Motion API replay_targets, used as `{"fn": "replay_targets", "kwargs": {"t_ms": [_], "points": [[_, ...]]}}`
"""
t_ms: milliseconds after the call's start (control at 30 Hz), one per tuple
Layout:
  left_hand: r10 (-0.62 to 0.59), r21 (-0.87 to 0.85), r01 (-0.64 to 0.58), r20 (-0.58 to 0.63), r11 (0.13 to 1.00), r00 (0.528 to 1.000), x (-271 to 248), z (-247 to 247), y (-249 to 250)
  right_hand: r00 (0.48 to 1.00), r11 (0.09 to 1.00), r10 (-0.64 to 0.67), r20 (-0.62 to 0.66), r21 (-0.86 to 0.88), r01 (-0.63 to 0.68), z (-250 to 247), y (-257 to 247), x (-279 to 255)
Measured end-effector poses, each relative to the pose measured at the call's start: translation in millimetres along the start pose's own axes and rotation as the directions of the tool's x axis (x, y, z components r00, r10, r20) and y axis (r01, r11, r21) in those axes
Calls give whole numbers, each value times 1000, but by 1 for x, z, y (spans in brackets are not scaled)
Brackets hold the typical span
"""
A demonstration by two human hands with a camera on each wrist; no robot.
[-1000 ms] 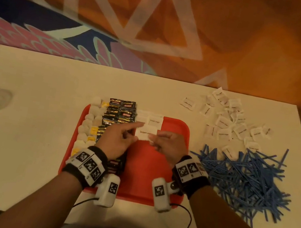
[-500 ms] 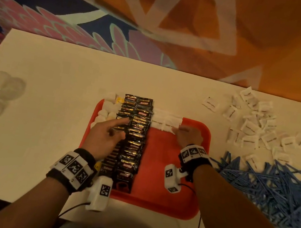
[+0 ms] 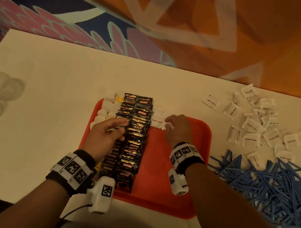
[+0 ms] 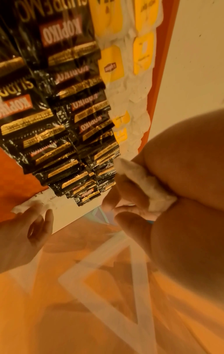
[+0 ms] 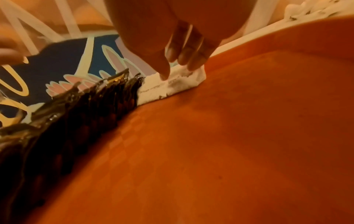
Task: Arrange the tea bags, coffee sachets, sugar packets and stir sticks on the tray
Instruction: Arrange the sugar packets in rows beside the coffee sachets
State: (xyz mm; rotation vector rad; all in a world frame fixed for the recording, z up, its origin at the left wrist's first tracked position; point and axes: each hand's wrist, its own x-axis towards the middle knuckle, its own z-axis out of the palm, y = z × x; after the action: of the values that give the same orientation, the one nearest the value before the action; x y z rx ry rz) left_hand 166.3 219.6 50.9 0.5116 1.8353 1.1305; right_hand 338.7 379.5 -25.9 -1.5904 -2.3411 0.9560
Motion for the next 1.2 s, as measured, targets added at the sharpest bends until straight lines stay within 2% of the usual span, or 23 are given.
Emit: {"fn": "replay_targets", "kwargs": {"t_ms": [133, 233, 333, 400, 467, 567, 667, 733, 833, 900, 967, 1033, 1133, 1200], "points": [[-15, -23, 14, -12, 1000, 1000, -7, -3, 1, 997, 998, 58, 43, -13, -58, 5, 4, 0], [-41, -79, 37, -50, 996, 998, -11, -5, 1, 996, 996, 85, 23, 17, -85, 1, 3, -4], [-89, -144, 83, -33, 986, 996, -13, -3, 3, 992, 984, 123, -25, 131, -119, -8, -4, -13], [-136, -255, 135, 12, 957, 991, -14, 3, 7, 991, 955, 132, -21, 271, -122, -17, -18, -23], [-169, -372, 177, 54, 911, 984, -14, 12, 14, 994, 912, 110, 12, 396, -105, -28, -40, -40], [-160, -445, 183, 91, 877, 983, -17, 28, 24, 997, 869, -13, 79, 494, -28, -46, -71, -71], [-168, -465, 213, 138, 859, 976, -23, 43, 36, 965, 899, -149, 217, 436, 41, -55, -83, -93], [-170, -445, 225, 160, 867, 972, -28, 53, 44, 953, 925, -198, 230, 365, 104, -56, -82, -100], [-129, -417, 187, 164, 890, 978, -38, 66, 52, 972, 914, -173, 161, 395, 97, -63, -77, -111], [-102, -437, 171, 176, 883, 979, -44, 73, 55, 986, 896, -91, 138, 444, 20, -70, -73, -115], [-77, -428, 162, 208, 889, 975, -50, 76, 56, 991, 833, 41, 131, 544, -106, -77, -65, -115], [-37, -359, 125, 245, 925, 969, -55, 77, 52, 974, 704, 171, 150, 673, -227, -86, -58, -113], [30, -230, 27, 242, 973, 970, -61, 78, 40, 965, 525, 187, 184, 812, -256, -100, -55, -118], [68, -205, -32, 173, 978, 982, -67, 83, 38, 964, 456, 178, 198, 852, -259, -108, -56, -123]]}}
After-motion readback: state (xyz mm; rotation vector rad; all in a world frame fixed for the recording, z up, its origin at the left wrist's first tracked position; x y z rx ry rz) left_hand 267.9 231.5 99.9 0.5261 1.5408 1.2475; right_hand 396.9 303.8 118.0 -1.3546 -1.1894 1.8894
